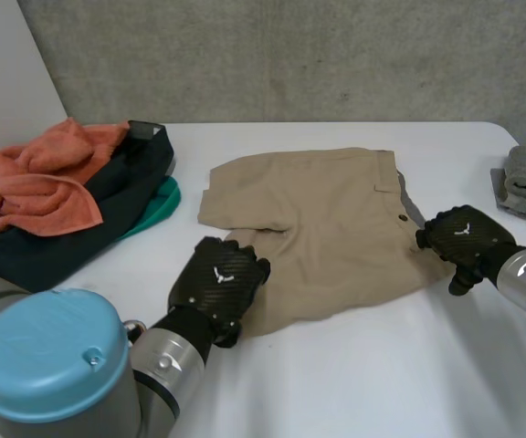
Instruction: Fold the laundry.
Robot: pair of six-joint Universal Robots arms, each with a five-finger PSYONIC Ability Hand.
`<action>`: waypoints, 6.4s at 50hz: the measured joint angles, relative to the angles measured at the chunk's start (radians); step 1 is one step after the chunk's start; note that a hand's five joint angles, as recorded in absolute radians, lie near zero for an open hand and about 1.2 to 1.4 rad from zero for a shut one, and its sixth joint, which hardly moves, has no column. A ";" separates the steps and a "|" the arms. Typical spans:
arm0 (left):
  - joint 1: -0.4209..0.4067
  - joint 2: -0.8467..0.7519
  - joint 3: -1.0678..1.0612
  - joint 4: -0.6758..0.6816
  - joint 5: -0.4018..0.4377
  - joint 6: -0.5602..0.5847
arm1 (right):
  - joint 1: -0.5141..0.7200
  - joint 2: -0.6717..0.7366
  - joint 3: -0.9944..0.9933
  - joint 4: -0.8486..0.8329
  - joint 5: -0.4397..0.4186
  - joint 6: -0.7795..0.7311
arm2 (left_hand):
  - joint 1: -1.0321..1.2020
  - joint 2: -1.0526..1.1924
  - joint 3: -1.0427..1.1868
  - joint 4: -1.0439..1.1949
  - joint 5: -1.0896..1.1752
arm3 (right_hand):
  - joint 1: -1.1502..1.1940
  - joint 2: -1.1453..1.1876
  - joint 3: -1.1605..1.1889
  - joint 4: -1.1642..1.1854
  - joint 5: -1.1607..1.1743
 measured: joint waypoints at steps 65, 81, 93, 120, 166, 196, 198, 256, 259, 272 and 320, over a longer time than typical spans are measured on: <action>0.062 -0.303 0.145 0.051 -0.002 0.127 | 0.050 0.163 -0.116 -0.050 0.044 0.004 | -0.017 -0.039 -0.046 -0.042 -0.033 | 0.500 0.631 0.653 0.672 0.674; 0.063 -0.287 0.108 0.021 0.003 0.119 | 0.053 0.165 -0.110 -0.052 0.042 0.003 | -0.041 -0.051 -0.046 -0.042 -0.048 | 0.500 0.631 0.653 0.672 0.674; 0.073 -0.307 0.140 0.028 0.004 0.123 | 0.053 0.165 -0.103 -0.054 0.040 0.004 | 0.060 0.046 0.032 0.039 0.040 | 0.500 0.631 0.653 0.672 0.674; 0.091 -0.211 0.162 -0.069 -0.012 0.127 | 0.053 0.081 -0.066 0.066 0.110 -0.013 | 0.504 0.559 0.548 0.564 0.514 | 0.500 0.631 0.653 0.672 0.674; 0.181 -0.739 1.044 0.012 0.096 0.230 | 0.219 0.306 -0.531 -0.068 0.464 0.125 | 0.137 0.159 0.176 0.179 0.178 | -0.040 0.002 0.041 0.060 0.073; 0.128 -0.335 0.466 0.118 0.037 0.070 | 0.082 -0.026 -0.021 0.115 0.263 0.380 | -0.431 -0.424 -0.431 -0.431 -0.410 | -0.186 -0.214 -0.173 -0.165 -0.134; 0.128 -0.336 0.457 0.118 0.038 0.056 | 0.078 -0.024 0.003 0.070 0.250 0.379 | -0.431 -0.424 -0.431 -0.431 -0.410 | -0.186 -0.214 -0.173 -0.165 -0.132; 0.075 -0.214 0.576 0.076 0.030 -0.126 | 0.295 -0.282 -0.028 -0.143 0.090 0.740 | -0.431 -0.424 -0.431 -0.431 -0.410 | -0.314 -0.319 -0.317 -0.317 -0.284; 0.034 -0.283 0.672 0.013 0.034 -0.144 | 0.239 -0.258 -0.075 -0.060 0.092 0.781 | -0.431 -0.424 -0.431 -0.431 -0.410 | -0.314 -0.319 -0.317 -0.317 -0.284; -0.051 -0.603 1.019 -0.344 0.025 -0.168 | 0.215 0.100 -0.403 0.278 0.096 0.657 | -0.431 -0.424 -0.431 -0.431 -0.410 | -0.314 -0.319 -0.317 -0.317 -0.284; 0.065 -0.311 0.981 -0.469 0.607 -0.229 | 0.307 -0.190 0.472 -0.469 0.074 0.221 | -0.459 -0.446 -0.475 -0.431 -0.410 | -0.377 -0.371 -0.317 -0.317 -0.285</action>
